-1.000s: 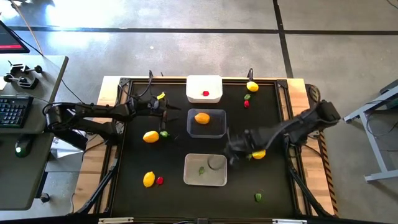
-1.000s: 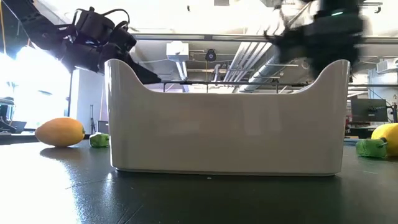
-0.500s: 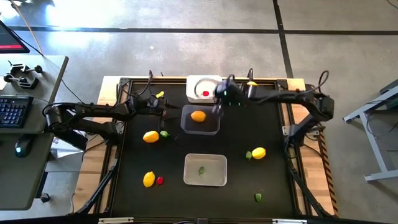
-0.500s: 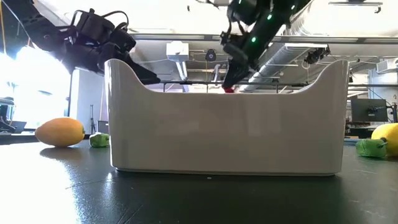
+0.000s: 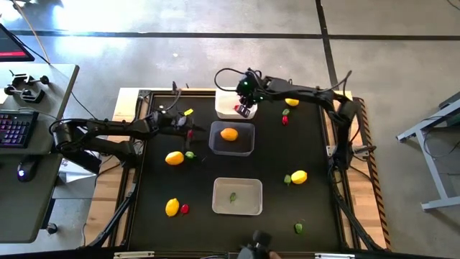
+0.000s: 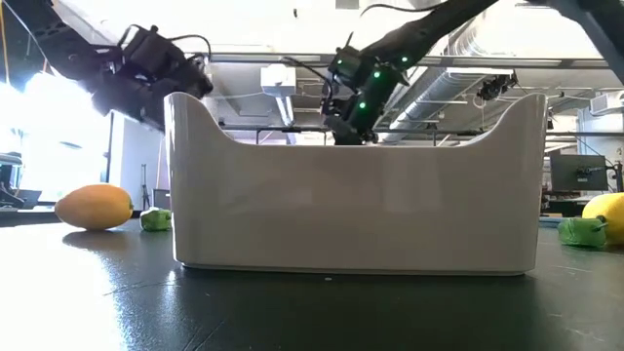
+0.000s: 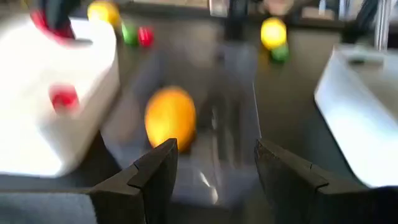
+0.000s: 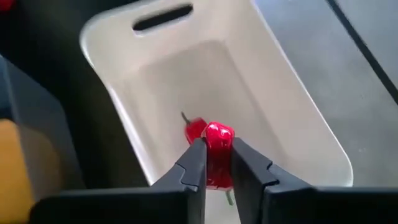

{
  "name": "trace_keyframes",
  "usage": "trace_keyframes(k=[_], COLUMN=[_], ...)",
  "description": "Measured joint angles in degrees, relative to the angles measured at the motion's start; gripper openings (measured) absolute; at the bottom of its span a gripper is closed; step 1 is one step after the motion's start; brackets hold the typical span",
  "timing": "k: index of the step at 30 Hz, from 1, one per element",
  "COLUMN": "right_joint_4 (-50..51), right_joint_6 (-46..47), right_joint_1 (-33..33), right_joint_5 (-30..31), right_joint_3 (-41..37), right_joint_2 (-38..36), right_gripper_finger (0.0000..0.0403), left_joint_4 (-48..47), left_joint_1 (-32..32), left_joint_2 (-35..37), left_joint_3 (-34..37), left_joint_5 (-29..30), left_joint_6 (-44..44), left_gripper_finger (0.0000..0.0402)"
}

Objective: Sort produce into baskets
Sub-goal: Put the red chili pepper into the white bin, then put the green chili pepper into the gray bin

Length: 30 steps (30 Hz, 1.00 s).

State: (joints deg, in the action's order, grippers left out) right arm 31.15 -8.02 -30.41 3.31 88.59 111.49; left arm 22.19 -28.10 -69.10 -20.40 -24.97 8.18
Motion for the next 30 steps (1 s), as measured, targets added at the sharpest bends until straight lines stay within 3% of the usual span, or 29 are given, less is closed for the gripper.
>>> trace_keyframes(k=[5, 9, 11, 13, 16, 20, 27, 30], right_joint_4=[4.84, 5.10, 5.05, 5.00, 5.12, 7.49, 8.47, 8.11], right_joint_6=[-3.82, -4.08, -4.08, -4.05, -4.01, -4.12, -5.96, -5.76], right_joint_1=[-0.78, -1.16, -1.46, -1.59, -1.71, -1.38, 0.41, 0.98], right_joint_5=[1.48, 2.43, 2.27, 2.25, 2.25, 2.46, 1.48, 0.48], right_joint_3=[3.74, 3.94, 3.96, 3.96, 3.96, 3.96, 3.98, 3.98], right_joint_2=[2.71, 2.92, 2.92, 2.92, 2.92, 2.19, -0.90, -1.63], right_gripper_finger=[0.0087, 0.0131, 0.0146, 0.0153, 0.0155, 0.0135, 0.0021, 0.0011], left_joint_4=[-9.39, -8.89, -8.51, -8.43, -6.33, -2.18, 2.00, 2.13], left_joint_1=[1.99, 5.09, 6.29, 6.83, 7.21, 7.92, 8.48, 8.76], left_joint_2=[-0.07, -2.08, -3.23, -4.10, -5.32, -7.10, -10.54, -11.66], left_joint_3=[0.00, 0.00, 0.00, 0.00, 0.00, -0.01, -0.21, -0.35], left_joint_5=[0.07, 1.05, 4.59, 8.52, 9.61, 9.57, 8.56, 8.52], left_joint_6=[0.55, -1.07, -1.03, -1.18, -1.87, -1.97, -2.13, -2.56], left_gripper_finger=[0.0200, 0.0192, 0.0183, 0.0174, 0.0160, 0.0143, 0.0123, 0.0119])
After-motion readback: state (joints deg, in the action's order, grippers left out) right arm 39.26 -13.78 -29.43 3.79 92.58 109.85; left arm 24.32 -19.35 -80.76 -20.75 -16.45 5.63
